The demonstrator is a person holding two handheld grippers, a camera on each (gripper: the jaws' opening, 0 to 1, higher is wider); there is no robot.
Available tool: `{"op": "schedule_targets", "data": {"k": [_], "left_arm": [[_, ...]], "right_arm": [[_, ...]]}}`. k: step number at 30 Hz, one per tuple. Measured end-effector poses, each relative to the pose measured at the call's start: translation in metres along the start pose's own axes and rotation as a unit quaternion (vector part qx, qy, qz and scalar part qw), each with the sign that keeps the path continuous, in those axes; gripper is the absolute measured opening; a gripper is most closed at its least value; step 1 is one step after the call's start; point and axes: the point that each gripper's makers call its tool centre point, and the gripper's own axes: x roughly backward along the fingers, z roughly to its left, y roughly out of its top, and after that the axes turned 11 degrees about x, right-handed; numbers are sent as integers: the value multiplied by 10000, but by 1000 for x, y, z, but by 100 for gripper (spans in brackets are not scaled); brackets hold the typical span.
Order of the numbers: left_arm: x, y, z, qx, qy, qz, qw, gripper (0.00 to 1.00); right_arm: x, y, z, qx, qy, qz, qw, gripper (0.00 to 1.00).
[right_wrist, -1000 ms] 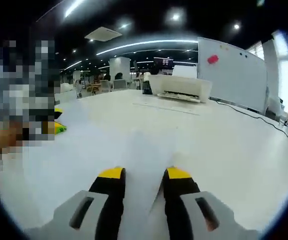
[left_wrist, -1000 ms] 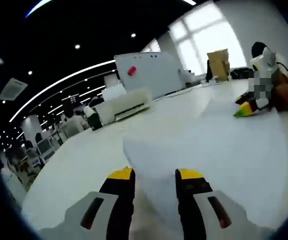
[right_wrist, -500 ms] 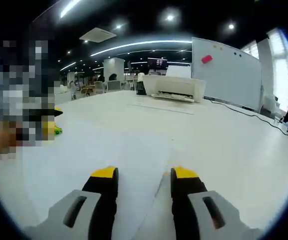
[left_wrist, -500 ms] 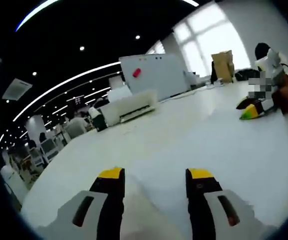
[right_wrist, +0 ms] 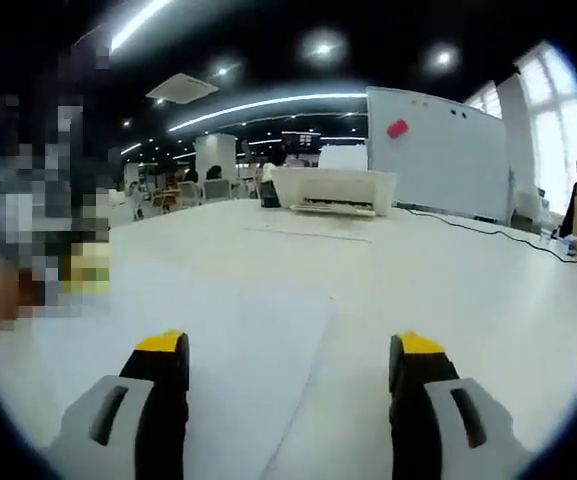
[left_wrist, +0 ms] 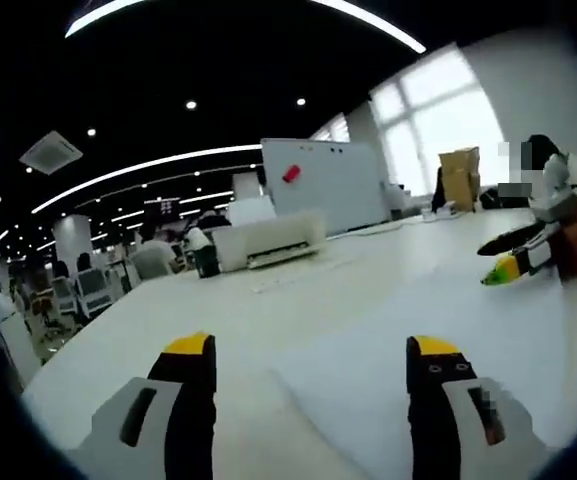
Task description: Organize the stack of printing papers by aligning and flattening the scattered papers on the table
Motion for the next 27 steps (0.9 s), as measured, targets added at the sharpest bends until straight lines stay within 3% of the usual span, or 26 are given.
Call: {"op": "schedule_targets", "data": {"k": [6, 8, 11, 22, 27], "left_arm": [[7, -2, -11, -176, -64, 53, 9998, 94], [9, -2, -10, -156, -81, 68, 9998, 97], [14, -4, -7, -79, -63, 129, 9999, 97], [41, -9, -4, -190, 34, 324, 9993, 97], [54, -11, -9, -117, -6, 506, 9987, 97]], "right_arm": [[2, 0, 0, 35, 213, -17, 9998, 90], [6, 4, -3, -132, 231, -153, 9995, 90], [11, 7, -5, -388, 306, -254, 9985, 90], [33, 2, 0, -168, 382, -267, 9988, 90], [47, -5, 0, -193, 369, -33, 9991, 90]]}}
